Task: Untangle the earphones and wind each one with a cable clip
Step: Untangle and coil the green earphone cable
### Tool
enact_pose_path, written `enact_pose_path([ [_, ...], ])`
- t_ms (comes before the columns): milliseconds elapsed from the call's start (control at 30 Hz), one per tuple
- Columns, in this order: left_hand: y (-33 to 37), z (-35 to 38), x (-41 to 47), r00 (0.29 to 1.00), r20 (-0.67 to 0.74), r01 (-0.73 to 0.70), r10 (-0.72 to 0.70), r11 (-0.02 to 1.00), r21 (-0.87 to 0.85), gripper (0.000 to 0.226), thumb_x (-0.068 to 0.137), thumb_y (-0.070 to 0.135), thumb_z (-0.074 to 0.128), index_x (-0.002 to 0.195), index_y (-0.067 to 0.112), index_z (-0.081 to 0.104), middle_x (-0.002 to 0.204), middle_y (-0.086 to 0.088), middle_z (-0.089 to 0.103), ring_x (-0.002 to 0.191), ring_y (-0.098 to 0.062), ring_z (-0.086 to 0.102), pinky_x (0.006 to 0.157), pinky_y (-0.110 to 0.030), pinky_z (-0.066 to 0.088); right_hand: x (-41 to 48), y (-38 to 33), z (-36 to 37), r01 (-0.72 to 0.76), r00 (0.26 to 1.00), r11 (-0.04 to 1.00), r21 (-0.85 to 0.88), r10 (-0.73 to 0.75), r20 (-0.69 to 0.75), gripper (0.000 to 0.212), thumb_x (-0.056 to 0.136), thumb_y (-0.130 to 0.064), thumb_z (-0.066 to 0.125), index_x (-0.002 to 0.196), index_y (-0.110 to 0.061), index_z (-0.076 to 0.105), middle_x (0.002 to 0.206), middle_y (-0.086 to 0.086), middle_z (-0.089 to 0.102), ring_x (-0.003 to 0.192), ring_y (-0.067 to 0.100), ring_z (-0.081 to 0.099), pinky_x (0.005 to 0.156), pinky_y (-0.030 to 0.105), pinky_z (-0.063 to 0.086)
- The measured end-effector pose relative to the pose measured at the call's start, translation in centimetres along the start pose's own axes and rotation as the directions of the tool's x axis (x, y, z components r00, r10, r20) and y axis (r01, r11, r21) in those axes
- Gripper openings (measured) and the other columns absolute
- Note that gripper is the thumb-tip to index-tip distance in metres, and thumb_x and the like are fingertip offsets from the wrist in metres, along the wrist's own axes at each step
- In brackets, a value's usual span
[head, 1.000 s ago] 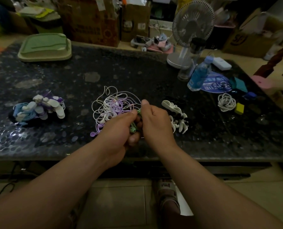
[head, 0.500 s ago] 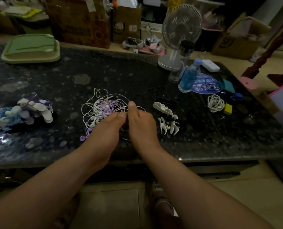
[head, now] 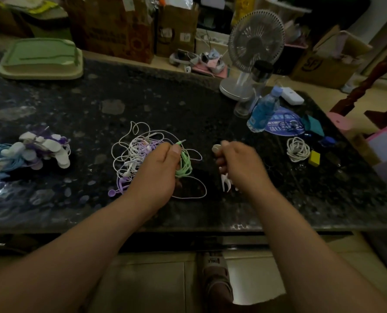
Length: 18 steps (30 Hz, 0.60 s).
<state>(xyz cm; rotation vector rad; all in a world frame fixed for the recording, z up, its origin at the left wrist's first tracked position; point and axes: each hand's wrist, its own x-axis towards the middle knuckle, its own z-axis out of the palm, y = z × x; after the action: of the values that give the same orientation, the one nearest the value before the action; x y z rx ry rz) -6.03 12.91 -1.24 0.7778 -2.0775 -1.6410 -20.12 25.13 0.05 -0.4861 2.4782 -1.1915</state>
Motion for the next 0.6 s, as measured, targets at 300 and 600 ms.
enact_pose_path([
  [300, -1.0, -0.9, 1.2, 0.998, -0.037, 0.048, -0.049, 0.999, -0.016, 0.037, 0.112, 0.039, 0.040, 0.089, 0.013, 0.054, 0.078, 0.000, 0.055, 0.059, -0.008, 0.052, 0.063, -0.032, 0.049, 2.2, 2.6, 1.4, 0.223, 0.972, 0.650, -0.726, -0.093, 0.215, 0.026, 0.095, -0.045, 0.064, 0.114, -0.030, 0.072, 0.114, 0.000, 0.069, 0.109, 0.026, 0.065, 0.086, 0.038, 0.054],
  [600, -0.8, -1.2, 1.0, 0.996, -0.001, 0.085, -0.085, 0.994, -0.062, 0.035, 0.112, 0.036, 0.041, 0.089, 0.013, 0.051, 0.078, 0.000, 0.050, 0.065, -0.012, 0.049, 0.055, -0.018, 0.045, 0.9, 2.1, 0.8, 0.141, 0.980, 0.906, -0.400, -0.070, 0.187, 0.012, 0.096, -0.033, 0.067, 0.098, -0.021, 0.066, 0.088, 0.000, 0.071, 0.078, 0.018, 0.067, 0.064, 0.034, 0.051],
])
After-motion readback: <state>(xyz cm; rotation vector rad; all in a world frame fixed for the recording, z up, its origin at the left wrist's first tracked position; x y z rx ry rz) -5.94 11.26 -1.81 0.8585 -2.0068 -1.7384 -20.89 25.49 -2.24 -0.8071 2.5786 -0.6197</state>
